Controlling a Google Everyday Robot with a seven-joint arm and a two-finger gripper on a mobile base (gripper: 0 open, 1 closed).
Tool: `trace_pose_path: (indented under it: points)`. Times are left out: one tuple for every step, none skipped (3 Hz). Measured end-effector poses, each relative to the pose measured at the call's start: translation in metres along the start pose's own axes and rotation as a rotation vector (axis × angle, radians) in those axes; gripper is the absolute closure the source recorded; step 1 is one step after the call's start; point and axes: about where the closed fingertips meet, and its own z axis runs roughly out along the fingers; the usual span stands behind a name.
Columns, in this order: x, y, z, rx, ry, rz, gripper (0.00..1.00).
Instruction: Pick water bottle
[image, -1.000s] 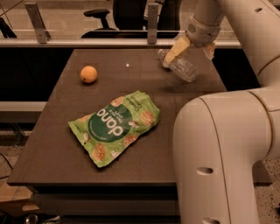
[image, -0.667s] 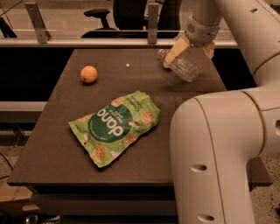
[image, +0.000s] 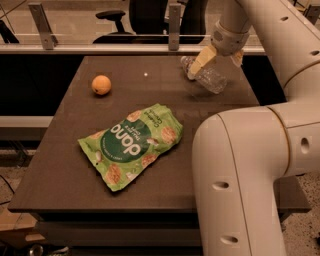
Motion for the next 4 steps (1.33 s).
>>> trace_pose_path:
  points:
    - [-0.002, -0.002, 0.007, -0.023, -0.014, -0.009, 0.0]
    - [-0.002, -0.005, 0.014, -0.04, -0.017, -0.015, 0.0]
    - [-0.003, -0.007, 0.021, -0.053, -0.019, -0.021, 0.0]
    - [-0.004, -0.008, 0.025, -0.059, -0.02, -0.024, 0.0]
